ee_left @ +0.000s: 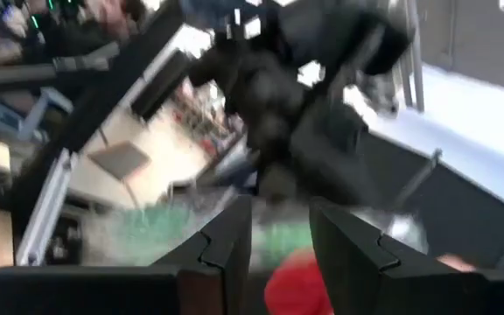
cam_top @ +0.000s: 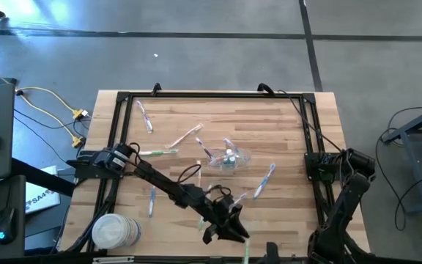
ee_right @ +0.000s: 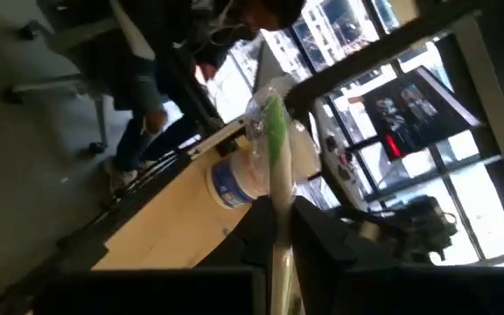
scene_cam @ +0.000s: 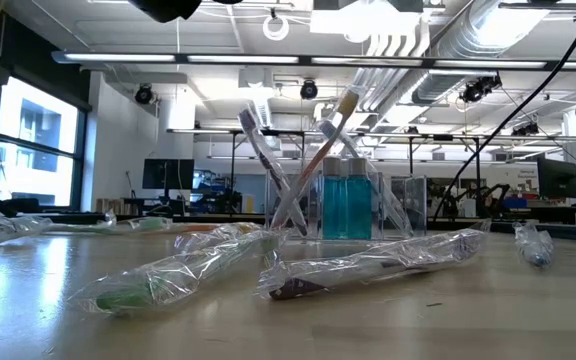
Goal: Pick & Place toothbrushing station
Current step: Put the bottom right green toothbrush into the wire organizer
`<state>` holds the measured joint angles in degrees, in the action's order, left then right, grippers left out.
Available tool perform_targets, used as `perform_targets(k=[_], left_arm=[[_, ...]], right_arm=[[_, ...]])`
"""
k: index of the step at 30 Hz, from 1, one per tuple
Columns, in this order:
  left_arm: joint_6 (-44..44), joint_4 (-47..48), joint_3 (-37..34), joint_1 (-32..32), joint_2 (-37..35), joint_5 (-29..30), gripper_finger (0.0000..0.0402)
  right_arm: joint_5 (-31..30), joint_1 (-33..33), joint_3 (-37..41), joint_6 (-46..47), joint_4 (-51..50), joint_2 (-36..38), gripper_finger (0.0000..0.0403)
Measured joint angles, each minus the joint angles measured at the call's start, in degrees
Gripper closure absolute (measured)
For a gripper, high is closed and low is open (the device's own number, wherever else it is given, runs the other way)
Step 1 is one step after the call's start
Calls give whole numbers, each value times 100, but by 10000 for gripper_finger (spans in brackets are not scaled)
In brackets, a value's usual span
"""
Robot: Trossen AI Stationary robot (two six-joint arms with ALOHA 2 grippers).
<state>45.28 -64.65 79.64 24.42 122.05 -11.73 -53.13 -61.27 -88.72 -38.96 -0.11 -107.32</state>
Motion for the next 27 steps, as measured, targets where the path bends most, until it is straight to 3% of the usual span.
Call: perform_targets(k=[4, 12, 22, 27], left_arm=[[2, -231, 4, -10, -12, 58, 284], [-213, -140, 4, -7, -12, -151, 284], [-1725, -104, 4, -8, -12, -142, 284], [-3031, 108, 4, -2, -12, -123, 284]], right_arm=[[227, 57, 3, 21, -32, -5, 385], [-246, -4, 3, 181, 413, -5, 385], [-600, -345, -1, 939, 1493, -5, 385], [-974, -291, -1, 1310, 1863, -3, 385]])
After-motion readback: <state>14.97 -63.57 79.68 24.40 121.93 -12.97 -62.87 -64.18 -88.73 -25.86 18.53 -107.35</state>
